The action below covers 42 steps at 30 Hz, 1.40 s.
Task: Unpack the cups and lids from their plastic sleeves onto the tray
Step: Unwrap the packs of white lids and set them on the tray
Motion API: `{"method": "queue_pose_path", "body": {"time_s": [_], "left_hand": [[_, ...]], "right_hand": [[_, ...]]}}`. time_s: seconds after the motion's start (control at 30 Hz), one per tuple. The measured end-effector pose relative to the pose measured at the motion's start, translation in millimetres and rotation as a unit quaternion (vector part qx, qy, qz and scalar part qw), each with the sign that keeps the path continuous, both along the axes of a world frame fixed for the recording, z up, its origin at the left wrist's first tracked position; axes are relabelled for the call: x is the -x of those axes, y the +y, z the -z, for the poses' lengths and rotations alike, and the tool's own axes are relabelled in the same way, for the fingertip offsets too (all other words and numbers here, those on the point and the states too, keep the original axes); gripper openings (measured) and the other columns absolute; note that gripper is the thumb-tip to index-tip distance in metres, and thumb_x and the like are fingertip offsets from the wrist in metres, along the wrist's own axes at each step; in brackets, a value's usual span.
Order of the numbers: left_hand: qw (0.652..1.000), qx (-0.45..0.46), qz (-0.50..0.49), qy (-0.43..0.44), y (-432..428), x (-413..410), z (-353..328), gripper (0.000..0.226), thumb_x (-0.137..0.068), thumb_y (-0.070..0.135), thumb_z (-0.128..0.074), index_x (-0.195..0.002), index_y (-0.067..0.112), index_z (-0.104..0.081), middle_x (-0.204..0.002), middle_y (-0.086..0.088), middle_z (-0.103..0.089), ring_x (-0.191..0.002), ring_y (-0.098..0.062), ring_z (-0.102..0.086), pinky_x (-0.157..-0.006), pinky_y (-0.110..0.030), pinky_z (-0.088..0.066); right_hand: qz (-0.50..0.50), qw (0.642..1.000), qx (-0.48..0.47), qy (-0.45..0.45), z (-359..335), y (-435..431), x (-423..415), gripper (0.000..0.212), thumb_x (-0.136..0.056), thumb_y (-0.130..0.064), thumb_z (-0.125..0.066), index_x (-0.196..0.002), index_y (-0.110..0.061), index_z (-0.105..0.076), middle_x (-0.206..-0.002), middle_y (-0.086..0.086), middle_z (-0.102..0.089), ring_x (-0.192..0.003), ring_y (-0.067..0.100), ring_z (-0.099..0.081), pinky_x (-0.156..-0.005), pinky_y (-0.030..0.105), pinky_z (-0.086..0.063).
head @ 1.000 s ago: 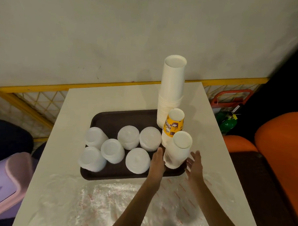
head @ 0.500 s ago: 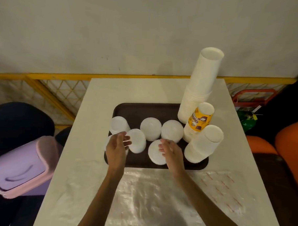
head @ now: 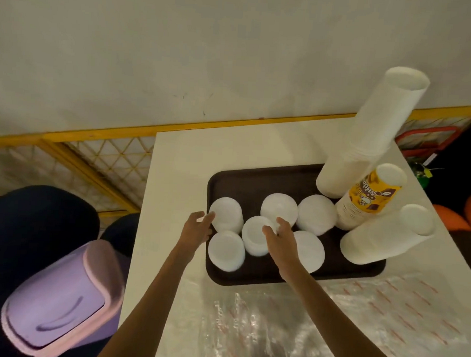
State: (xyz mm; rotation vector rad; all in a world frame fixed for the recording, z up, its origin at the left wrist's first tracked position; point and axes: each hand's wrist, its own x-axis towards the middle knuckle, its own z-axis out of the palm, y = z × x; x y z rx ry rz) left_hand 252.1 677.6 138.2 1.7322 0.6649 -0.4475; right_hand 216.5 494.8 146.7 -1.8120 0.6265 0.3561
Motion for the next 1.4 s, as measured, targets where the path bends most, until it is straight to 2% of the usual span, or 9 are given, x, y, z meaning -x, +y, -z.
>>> {"method": "queue_pose_path", "body": {"time_s": [0.1,0.27,0.6,0.8,0.9,1.0,1.23,1.3,1.4], "left_hand": [[0.999,-0.015,0.046,0.008,-3.7,-7.8,5.0,0.056,-0.093,0.043,-0.054,-0.136,0.009,-0.041,-0.124,-0.013,-0.056,-0.108,-0.029,-0.059,-0.087,-0.035,-0.051],[0.994,-0.055,0.092,-0.005,-14.0,-17.6,12.8,0.047,-0.095,0.039,-0.051,-0.130,0.008,-0.043,-0.117,-0.009,-0.054,-0.100,-0.023,-0.055,-0.081,-0.032,-0.048],[0.994,-0.097,0.038,-0.023,-22.2,-68.1,21.6,0.049,-0.096,0.040,-0.048,-0.128,0.003,-0.046,-0.121,-0.023,-0.057,-0.110,-0.040,-0.057,-0.090,-0.045,-0.050],[0.990,-0.128,0.013,-0.051,-25.6,-94.5,20.5,0.049,-0.099,0.035,-0.046,-0.137,0.004,-0.038,-0.130,-0.016,-0.051,-0.116,-0.032,-0.051,-0.085,-0.034,-0.044],[0.993,-0.107,-0.002,-0.052,-24.6,-98.7,16.7,0.055,-0.098,0.039,-0.046,-0.141,0.007,-0.034,-0.135,-0.016,-0.048,-0.120,-0.032,-0.050,-0.094,-0.038,-0.046],[0.995,-0.073,-0.033,-0.052,-19.0,-85.4,12.5,0.060,-0.096,0.048,-0.044,-0.141,0.011,-0.034,-0.136,-0.018,-0.048,-0.123,-0.037,-0.049,-0.102,-0.049,-0.044],[0.998,-0.025,-0.032,-0.039,-16.7,26.6,19.6,0.044,-0.099,0.042,-0.038,-0.130,0.013,-0.050,-0.128,-0.008,-0.056,-0.118,-0.025,-0.052,-0.105,-0.042,-0.040],[0.998,-0.014,-0.044,-0.035,-19.6,46.8,19.4,0.041,-0.100,0.039,-0.038,-0.128,0.014,-0.053,-0.125,-0.005,-0.057,-0.116,-0.022,-0.052,-0.097,-0.035,-0.042],[0.999,0.006,-0.037,-0.038,-29.0,61.5,15.8,0.034,-0.101,0.037,-0.037,-0.124,0.018,-0.053,-0.117,-0.002,-0.057,-0.104,-0.015,-0.054,-0.073,-0.020,-0.042]], "right_hand": [[-0.013,1.000,0.012,0.015,6.9,3.0,0.0,0.051,-0.098,-0.020,-0.049,-0.144,-0.009,-0.030,-0.142,0.011,-0.041,-0.125,0.026,-0.045,-0.086,0.022,-0.037],[0.003,1.000,0.004,0.027,18.9,5.1,1.0,0.048,-0.097,-0.022,-0.051,-0.141,-0.012,-0.036,-0.136,0.008,-0.048,-0.112,0.017,-0.048,-0.081,0.021,-0.040],[0.000,1.000,0.001,0.010,34.3,8.3,-4.3,0.049,-0.096,-0.021,-0.052,-0.141,-0.013,-0.035,-0.137,0.006,-0.047,-0.120,0.019,-0.047,-0.087,0.021,-0.041],[-0.009,1.000,-0.013,-0.006,40.0,8.1,-4.4,0.047,-0.096,-0.020,-0.052,-0.140,-0.011,-0.038,-0.135,0.005,-0.049,-0.108,0.008,-0.045,-0.088,0.018,-0.040],[-0.002,0.999,-0.038,-0.005,39.9,8.6,-5.7,0.046,-0.096,-0.019,-0.052,-0.140,-0.012,-0.037,-0.133,0.003,-0.048,-0.105,0.006,-0.043,-0.083,0.014,-0.040],[0.003,0.999,-0.049,-0.004,39.8,9.6,-5.4,0.047,-0.097,-0.022,-0.051,-0.140,-0.014,-0.036,-0.134,0.002,-0.047,-0.104,0.006,-0.042,-0.072,0.010,-0.042],[0.014,0.996,-0.083,-0.022,37.4,19.2,-5.5,0.050,-0.098,-0.022,-0.049,-0.143,-0.015,-0.030,-0.141,0.003,-0.042,-0.113,0.007,-0.039,-0.090,0.021,-0.035],[0.007,0.996,-0.086,-0.021,38.9,24.7,-5.6,0.048,-0.098,-0.023,-0.049,-0.143,-0.015,-0.032,-0.141,0.004,-0.043,-0.120,0.013,-0.043,-0.092,0.023,-0.035],[0.006,0.995,-0.100,-0.010,42.4,30.6,-9.3,0.048,-0.097,-0.024,-0.049,-0.142,-0.016,-0.032,-0.138,0.006,-0.045,-0.117,0.015,-0.045,-0.090,0.026,-0.038]]}}
